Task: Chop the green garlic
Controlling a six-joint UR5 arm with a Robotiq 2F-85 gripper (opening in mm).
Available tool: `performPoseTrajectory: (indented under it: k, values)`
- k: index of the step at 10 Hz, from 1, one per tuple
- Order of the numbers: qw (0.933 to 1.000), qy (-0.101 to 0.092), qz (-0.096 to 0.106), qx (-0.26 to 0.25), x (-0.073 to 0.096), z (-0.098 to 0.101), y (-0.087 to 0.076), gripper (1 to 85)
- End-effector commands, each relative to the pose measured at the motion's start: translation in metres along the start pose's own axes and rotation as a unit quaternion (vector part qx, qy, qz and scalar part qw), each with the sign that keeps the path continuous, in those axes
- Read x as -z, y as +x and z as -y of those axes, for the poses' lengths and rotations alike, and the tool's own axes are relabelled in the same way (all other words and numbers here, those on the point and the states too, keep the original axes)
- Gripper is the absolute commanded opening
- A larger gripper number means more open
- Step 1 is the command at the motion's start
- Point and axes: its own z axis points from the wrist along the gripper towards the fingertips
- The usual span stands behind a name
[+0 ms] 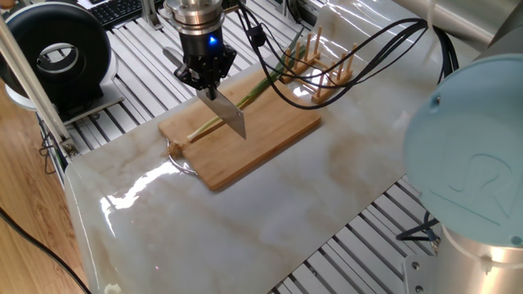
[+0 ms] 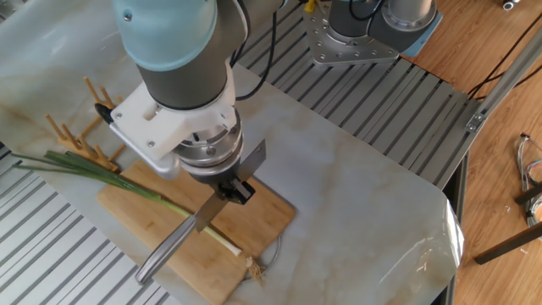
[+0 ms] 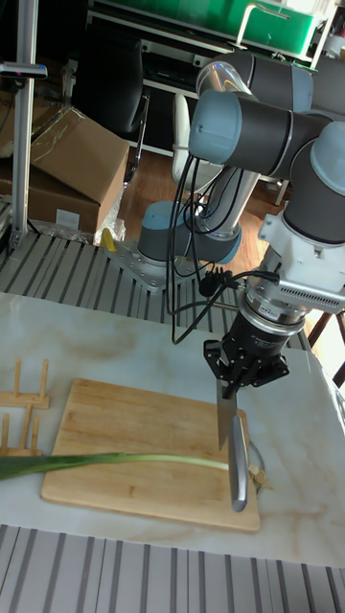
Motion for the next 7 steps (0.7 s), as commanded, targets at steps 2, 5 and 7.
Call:
performPoseTrajectory:
  k: [2,5,7]
  values:
    - [0.9999,0.006,0.013,0.003,0.0012,0.0058,-0.0072,1.3]
    - [0.9999,0.006,0.013,0.004,-0.0003,0.0088,-0.0074,1.3]
    - [0.9998,0.009,0.014,0.007,0.0011,0.0129,-0.0078,1.3]
